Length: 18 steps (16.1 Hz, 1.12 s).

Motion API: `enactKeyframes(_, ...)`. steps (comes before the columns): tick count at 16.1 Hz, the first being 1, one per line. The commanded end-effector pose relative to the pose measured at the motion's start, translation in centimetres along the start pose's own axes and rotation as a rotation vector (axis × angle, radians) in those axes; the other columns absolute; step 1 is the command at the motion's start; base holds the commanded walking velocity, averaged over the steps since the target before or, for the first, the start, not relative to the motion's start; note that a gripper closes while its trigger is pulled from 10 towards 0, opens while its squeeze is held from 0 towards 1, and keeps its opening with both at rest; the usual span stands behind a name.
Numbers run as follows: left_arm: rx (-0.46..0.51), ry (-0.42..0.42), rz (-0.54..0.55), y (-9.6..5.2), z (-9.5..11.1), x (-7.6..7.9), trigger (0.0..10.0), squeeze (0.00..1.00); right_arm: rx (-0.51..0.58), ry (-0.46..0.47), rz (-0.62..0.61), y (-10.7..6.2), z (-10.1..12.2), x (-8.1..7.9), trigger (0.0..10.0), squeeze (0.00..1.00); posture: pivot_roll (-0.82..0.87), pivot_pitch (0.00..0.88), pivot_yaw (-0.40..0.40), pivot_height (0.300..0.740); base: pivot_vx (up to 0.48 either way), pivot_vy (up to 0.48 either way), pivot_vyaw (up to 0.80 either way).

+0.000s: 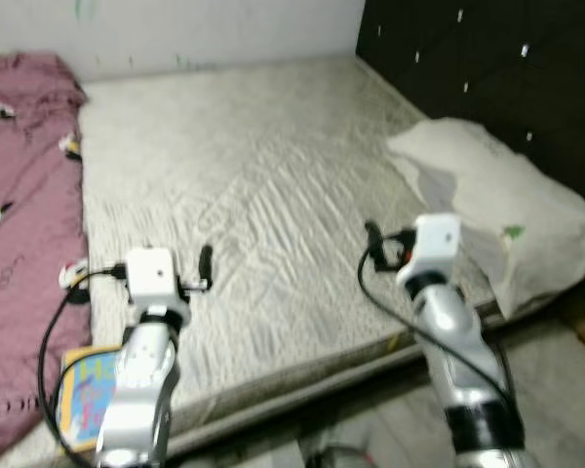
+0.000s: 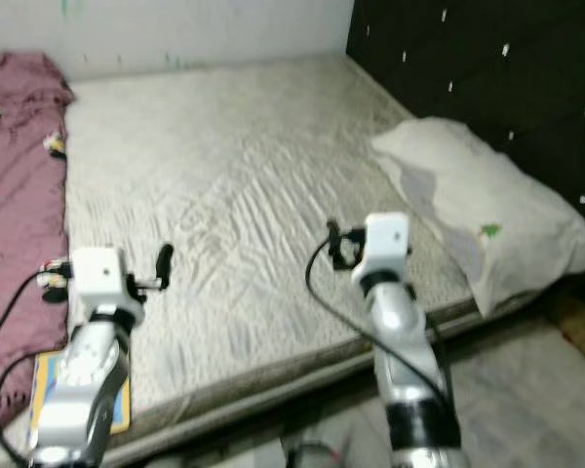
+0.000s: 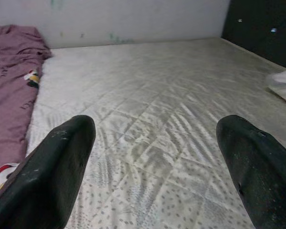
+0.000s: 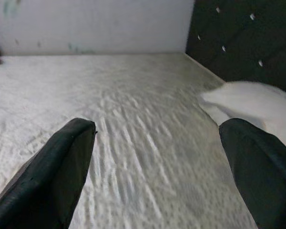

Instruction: Clean up the room

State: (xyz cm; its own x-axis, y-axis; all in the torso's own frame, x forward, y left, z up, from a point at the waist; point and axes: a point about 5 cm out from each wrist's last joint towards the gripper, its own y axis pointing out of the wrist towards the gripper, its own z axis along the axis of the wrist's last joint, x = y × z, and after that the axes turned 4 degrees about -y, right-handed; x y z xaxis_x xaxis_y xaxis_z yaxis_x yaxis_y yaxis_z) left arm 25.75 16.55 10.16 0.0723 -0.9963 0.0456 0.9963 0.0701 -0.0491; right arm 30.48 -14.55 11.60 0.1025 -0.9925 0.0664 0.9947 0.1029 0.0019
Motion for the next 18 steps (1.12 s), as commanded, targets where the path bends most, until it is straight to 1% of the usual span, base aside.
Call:
enactKeyframes(1,-0.017,0.004,0.052,-0.36,-0.3,-1.35,10.0,0.0,0.019,-0.001,0.036,0.0,0.34,-0.98,10.0,0.0,0.03,0.057,-0.046,0.74,0.0,0.0,0.43)
enactKeyframes(7,-0.032,-0.008,0.058,-0.36,-0.43,-1.35,10.0,0.0,0.026,-0.003,0.04,-0.07,0.39,-0.99,10.0,0.0,0.03,0.058,-0.046,0.74,0.0,0.0,0.57)
enactKeyframes(11,-0.043,-0.023,0.061,-0.41,-0.55,-1.46,10.0,0.0,0.01,0.006,0.028,-0.06,0.2,-0.85,10.0,0.0,0.03,0.06,-0.046,0.74,0.0,0.48,0.0)
enactKeyframes(13,-0.041,-0.037,0.034,-0.38,-0.46,-1.17,10.0,0.0,0.009,0.003,0.027,0.0,0.2,-0.83,10.0,0.0,0.03,0.059,-0.048,0.74,0.0,0.48,0.0)
enactKeyframes(17,-0.036,-0.043,0.031,-0.29,-0.4,-1.14,10.0,0.0,0.003,0.008,0.021,0.06,0.11,-0.78,10.0,0.0,0.03,0.054,-0.046,0.74,0.0,0.48,0.0)
enactKeyframes(18,-0.031,-0.048,0.017,-0.25,-0.32,-1.01,10.0,0.0,0.0,0.01,0.02,0.09,0.05,-0.74,10.0,0.0,0.03,0.051,-0.046,0.74,0.0,0.48,-0.8)
